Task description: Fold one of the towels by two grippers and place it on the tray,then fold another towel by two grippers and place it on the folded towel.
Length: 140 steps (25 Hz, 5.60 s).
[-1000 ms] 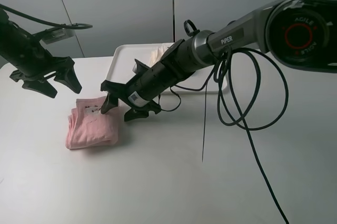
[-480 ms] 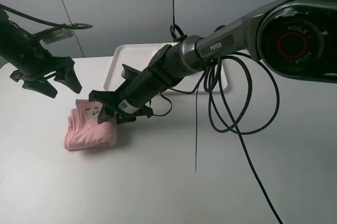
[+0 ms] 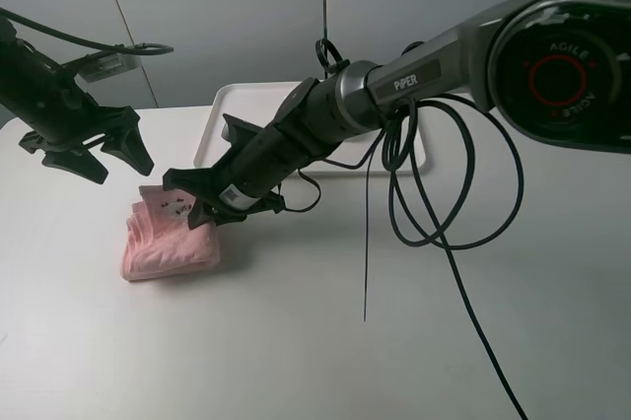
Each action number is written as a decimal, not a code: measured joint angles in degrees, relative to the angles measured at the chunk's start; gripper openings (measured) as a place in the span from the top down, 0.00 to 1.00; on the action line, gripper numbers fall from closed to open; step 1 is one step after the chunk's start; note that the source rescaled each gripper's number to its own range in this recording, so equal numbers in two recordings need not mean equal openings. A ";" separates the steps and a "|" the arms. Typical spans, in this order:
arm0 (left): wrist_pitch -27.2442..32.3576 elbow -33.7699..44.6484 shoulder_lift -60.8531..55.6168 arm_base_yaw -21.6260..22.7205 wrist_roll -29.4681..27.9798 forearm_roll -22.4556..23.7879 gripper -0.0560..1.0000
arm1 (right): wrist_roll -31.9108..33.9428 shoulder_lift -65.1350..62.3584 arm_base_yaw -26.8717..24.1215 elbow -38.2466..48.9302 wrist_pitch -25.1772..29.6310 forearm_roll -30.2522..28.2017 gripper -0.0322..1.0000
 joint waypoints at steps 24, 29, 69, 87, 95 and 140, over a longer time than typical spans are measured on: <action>0.47 0.00 0.00 0.00 4.64 -4.42 0.07 | 5.39 -4.66 -19.54 -24.85 8.20 -12.53 0.87; 0.58 0.00 0.00 0.00 4.75 -4.42 0.07 | 6.05 0.91 -23.22 -30.24 13.06 -8.79 0.87; -0.59 0.00 -12.11 0.00 5.43 -1.18 0.07 | 15.26 -13.04 -27.99 -31.52 17.40 -43.50 0.00; -2.03 17.72 -52.46 0.00 -3.06 7.31 0.07 | 18.54 -67.12 -27.99 22.22 20.91 -57.66 0.00; 3.09 28.19 -70.28 0.00 -8.21 9.17 0.07 | 23.10 -96.61 -27.99 40.85 24.22 -61.15 0.00; 10.63 39.72 -107.10 0.00 -14.67 17.00 0.07 | 23.57 -136.17 -27.99 60.60 29.72 -60.49 0.00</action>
